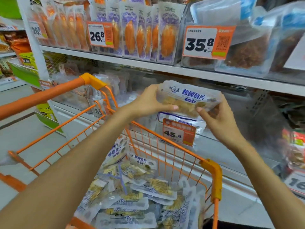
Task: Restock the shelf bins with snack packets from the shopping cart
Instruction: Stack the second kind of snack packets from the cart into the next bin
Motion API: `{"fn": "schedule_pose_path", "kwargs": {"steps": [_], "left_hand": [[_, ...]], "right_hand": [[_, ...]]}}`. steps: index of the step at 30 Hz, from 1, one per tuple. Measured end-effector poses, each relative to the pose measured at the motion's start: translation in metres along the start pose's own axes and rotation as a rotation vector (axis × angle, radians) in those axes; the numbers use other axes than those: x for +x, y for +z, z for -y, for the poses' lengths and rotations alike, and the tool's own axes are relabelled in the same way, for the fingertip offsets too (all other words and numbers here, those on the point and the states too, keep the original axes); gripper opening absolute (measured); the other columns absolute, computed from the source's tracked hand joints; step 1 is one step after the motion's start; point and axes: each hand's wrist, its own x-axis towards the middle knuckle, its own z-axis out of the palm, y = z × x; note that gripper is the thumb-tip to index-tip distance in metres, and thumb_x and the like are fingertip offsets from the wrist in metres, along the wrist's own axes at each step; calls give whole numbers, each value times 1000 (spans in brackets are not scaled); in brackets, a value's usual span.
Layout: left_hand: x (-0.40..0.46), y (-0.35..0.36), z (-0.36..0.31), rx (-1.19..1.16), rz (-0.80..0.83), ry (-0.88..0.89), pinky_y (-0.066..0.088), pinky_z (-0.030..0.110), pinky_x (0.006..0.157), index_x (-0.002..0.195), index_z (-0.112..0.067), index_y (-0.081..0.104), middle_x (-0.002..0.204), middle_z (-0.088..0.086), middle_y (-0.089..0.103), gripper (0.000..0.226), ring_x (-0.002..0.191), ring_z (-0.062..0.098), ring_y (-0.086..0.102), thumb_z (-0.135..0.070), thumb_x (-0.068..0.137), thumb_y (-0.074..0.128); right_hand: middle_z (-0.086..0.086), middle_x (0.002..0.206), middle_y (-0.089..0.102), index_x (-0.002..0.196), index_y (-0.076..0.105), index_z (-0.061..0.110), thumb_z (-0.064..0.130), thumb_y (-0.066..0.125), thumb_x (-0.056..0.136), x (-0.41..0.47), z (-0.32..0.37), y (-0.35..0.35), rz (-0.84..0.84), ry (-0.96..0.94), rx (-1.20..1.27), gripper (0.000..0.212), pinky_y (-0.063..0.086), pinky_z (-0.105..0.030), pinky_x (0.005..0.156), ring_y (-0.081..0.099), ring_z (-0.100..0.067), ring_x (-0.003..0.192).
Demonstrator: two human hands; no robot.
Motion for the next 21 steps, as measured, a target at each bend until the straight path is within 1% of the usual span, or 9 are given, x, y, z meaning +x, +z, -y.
{"fn": "schedule_pose_path", "kwargs": {"steps": [2, 4, 7, 9, 11, 13, 15, 18, 21], "left_hand": [[16, 12, 7, 106, -42, 26, 49, 42, 95, 116, -26, 56, 112, -12, 64, 64, 108, 12, 60, -46, 61, 83], [29, 23, 8, 198, -62, 39, 48, 45, 90, 115, -29, 46, 109, -13, 59, 73, 105, 17, 58, -50, 56, 83], [48, 36, 9, 295, -10, 34, 46, 44, 90, 120, -26, 35, 113, -8, 59, 73, 103, 20, 58, -38, 67, 83], [58, 39, 9, 304, 85, 0, 47, 43, 91, 122, -21, 32, 116, -3, 58, 72, 106, 22, 57, -34, 71, 82], [66, 38, 13, 307, 199, -57, 46, 41, 92, 121, -18, 32, 117, 0, 57, 67, 108, 23, 57, -32, 75, 79], [69, 35, 17, 391, 287, -117, 44, 36, 93, 116, -17, 39, 120, 0, 59, 58, 109, 21, 57, -35, 77, 78], [72, 33, 21, 614, 316, -103, 38, 31, 88, 106, -21, 48, 116, -2, 63, 51, 105, 18, 55, -48, 73, 77], [78, 38, 21, 1011, 361, -48, 26, 32, 80, 94, -22, 58, 108, 0, 62, 52, 92, 14, 42, -65, 68, 70], [88, 45, 11, 1204, 462, -102, 27, 35, 92, 92, -20, 56, 111, 5, 58, 56, 105, 19, 44, -70, 68, 66]], "right_hand": [[10, 98, 62, 108, 49, 17, 15, 66, 88, -2, -16, -5, -45, 16, -123, 26, 53, -39, 86, 64, -15, 94], [8, 95, 65, 104, 52, 18, 17, 70, 85, -2, -27, -10, -94, 23, -188, 26, 54, -45, 80, 65, -19, 90], [11, 95, 65, 107, 57, 20, 16, 73, 83, 8, -36, -19, -131, 36, -200, 29, 55, -40, 80, 64, -13, 88], [14, 94, 65, 110, 62, 22, 17, 74, 81, 16, -41, -24, -104, 85, -217, 32, 55, -39, 83, 64, -11, 89], [12, 94, 67, 108, 65, 24, 18, 76, 80, 21, -47, -26, -45, 164, -218, 31, 55, -42, 87, 66, -12, 91], [6, 96, 69, 105, 67, 23, 18, 77, 78, 26, -52, -26, 40, 259, -216, 29, 55, -43, 87, 67, -15, 92], [-2, 102, 71, 106, 66, 17, 18, 77, 78, 30, -56, -24, 177, 390, -187, 30, 58, -39, 80, 68, -18, 92], [-8, 105, 70, 109, 64, 9, 16, 79, 76, 34, -63, -18, 363, 566, -213, 37, 59, -33, 72, 68, -20, 92], [-7, 99, 68, 107, 61, 6, 19, 81, 74, 37, -66, -11, 393, 643, -326, 41, 58, -29, 65, 66, -17, 80]]}}
